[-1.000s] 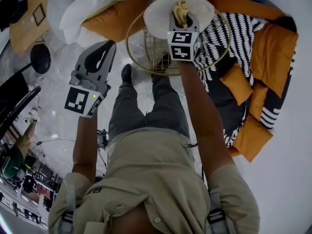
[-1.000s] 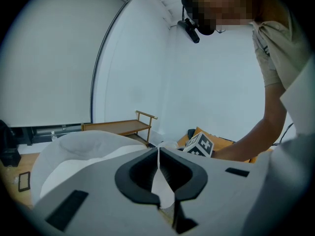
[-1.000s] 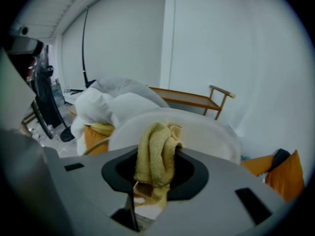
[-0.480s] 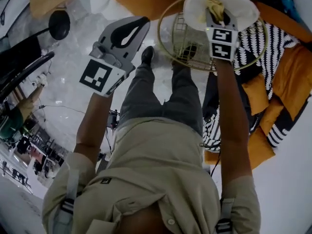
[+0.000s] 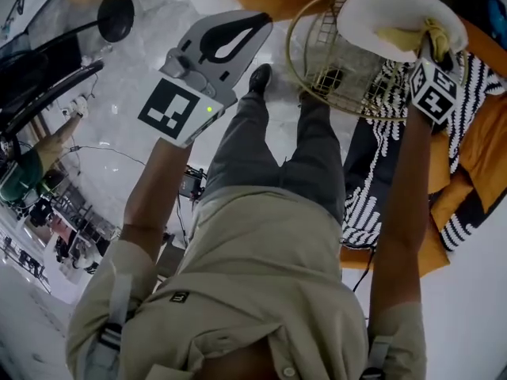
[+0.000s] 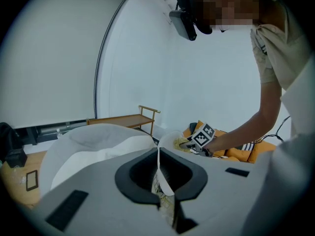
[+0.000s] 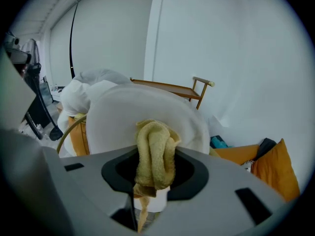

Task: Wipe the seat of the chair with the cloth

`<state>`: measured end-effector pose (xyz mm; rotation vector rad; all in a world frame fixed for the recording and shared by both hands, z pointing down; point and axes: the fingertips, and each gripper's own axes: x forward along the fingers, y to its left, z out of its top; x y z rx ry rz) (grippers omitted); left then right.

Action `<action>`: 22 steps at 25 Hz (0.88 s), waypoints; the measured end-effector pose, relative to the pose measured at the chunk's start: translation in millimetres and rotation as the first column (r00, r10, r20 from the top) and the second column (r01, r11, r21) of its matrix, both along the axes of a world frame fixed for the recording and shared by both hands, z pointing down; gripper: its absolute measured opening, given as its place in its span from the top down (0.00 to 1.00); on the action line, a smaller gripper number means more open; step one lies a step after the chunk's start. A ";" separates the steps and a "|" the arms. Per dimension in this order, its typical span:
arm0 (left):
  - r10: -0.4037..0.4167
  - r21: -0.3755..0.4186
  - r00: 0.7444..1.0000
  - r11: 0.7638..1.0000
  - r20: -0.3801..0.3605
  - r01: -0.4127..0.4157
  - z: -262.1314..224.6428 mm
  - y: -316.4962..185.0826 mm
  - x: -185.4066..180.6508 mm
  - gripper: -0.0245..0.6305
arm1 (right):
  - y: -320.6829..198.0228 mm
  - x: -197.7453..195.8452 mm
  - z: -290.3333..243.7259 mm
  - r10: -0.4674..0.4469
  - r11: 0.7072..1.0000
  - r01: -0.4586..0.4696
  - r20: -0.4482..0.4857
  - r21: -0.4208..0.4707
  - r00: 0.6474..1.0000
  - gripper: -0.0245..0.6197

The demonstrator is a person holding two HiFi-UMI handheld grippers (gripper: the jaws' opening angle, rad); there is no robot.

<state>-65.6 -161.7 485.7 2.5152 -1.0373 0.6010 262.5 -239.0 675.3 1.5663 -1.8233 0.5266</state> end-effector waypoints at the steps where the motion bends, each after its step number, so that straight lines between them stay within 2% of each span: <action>1: -0.002 -0.001 1.000 1.000 -0.003 0.002 1.0 0.1 -1.5 0.92 | 1.3 -6.4 2.3 0.012 1.000 -0.012 0.004 0.000 1.000 0.76; 4: -0.007 -0.002 1.000 1.000 0.000 0.007 2.1 0.0 -8.4 0.92 | 4.3 -49.7 14.8 0.008 1.000 -0.007 0.048 -0.020 0.999 0.76; 7: 0.001 0.014 1.000 1.000 -0.005 -0.001 2.1 -1.7 1.4 0.92 | 9.0 -107.5 25.6 -0.045 0.997 0.053 0.127 -0.058 0.991 0.76; 9: 0.010 0.036 0.999 0.999 -0.036 -0.009 -0.3 -8.0 15.3 0.92 | 14.6 -148.6 29.1 -0.130 0.987 0.143 0.160 -0.078 0.979 0.76; 12: 0.015 0.026 0.999 1.000 -0.044 -0.014 1.0 -9.7 22.8 0.92 | 31.0 -211.3 44.8 -0.307 0.940 0.328 0.192 -0.089 0.932 0.76; 14: 0.016 0.028 0.999 0.999 -0.049 -0.015 0.9 -9.6 24.7 0.92 | 35.3 -229.6 41.9 -0.347 0.923 0.372 0.203 -0.099 0.916 0.76; 18: 0.021 0.031 0.998 0.999 -0.051 -0.019 2.1 -10.7 26.9 0.92 | 32.1 -197.7 47.1 -0.319 0.932 0.343 0.181 -0.116 0.930 0.76; 22: 0.022 0.023 0.999 1.000 -0.047 -0.021 5.1 -8.3 28.3 0.92 | 34.9 -122.2 63.1 -0.235 0.957 0.252 0.123 -0.145 0.964 0.76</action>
